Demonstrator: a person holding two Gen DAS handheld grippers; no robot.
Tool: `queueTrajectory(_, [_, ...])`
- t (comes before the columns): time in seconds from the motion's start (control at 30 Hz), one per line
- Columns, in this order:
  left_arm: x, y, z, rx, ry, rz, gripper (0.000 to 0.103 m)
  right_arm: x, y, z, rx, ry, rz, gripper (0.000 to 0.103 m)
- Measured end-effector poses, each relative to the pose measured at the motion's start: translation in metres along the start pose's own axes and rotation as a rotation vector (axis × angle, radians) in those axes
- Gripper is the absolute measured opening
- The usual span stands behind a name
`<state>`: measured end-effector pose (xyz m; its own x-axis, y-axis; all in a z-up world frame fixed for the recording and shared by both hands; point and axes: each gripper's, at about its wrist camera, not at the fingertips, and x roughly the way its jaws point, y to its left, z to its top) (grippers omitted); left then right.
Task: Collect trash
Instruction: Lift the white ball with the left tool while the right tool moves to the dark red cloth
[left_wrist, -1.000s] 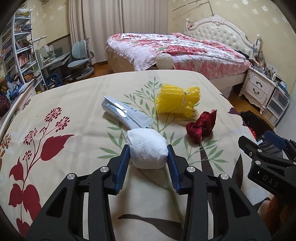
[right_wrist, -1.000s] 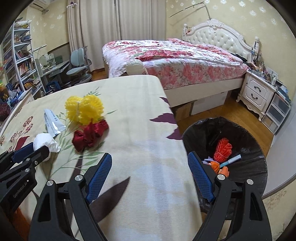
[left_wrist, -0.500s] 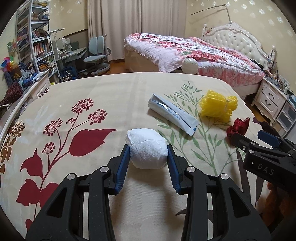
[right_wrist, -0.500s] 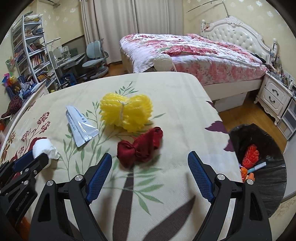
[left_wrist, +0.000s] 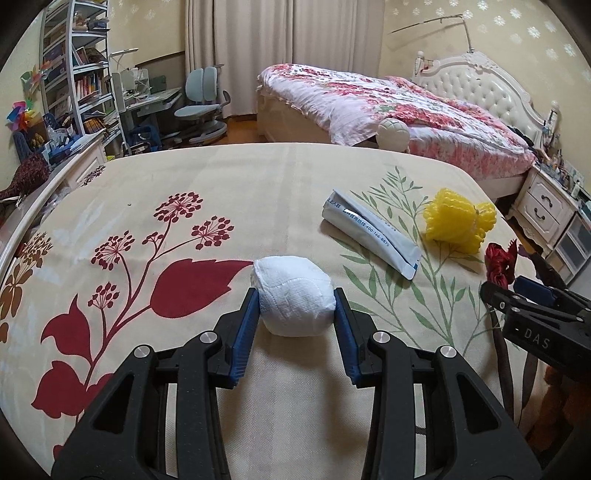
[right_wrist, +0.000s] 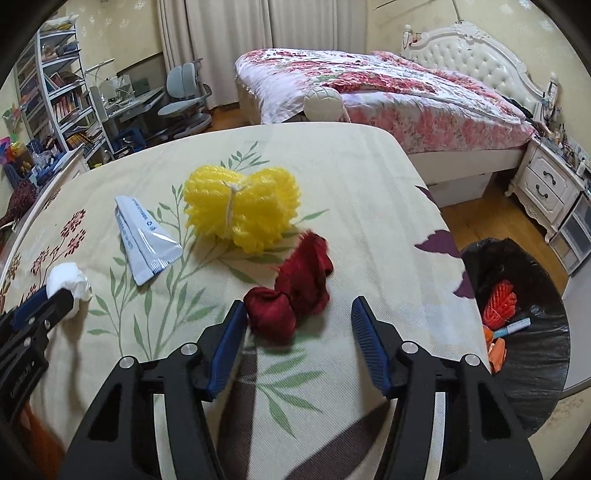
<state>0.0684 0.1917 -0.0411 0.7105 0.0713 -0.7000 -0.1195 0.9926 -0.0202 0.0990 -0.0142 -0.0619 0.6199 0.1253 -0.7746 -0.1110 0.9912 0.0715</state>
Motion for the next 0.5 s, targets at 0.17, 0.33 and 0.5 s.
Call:
queueTrajectory(0.17, [0.001,0.0,0.0,0.002,0.0,0.001,0.039,-0.007,-0.016,-0.008,0.02,0.005,0.002,0.058])
queueTrajectory(0.33, [0.002,0.0,-0.001,0.002,0.001,0.002,0.039,-0.011,-0.015,-0.002,0.03,-0.013,0.033,0.058])
queueTrajectory(0.5, [0.005,-0.001,-0.002,0.002,0.004,0.007,0.039,-0.009,-0.009,0.008,0.037,-0.034,0.047,0.058])
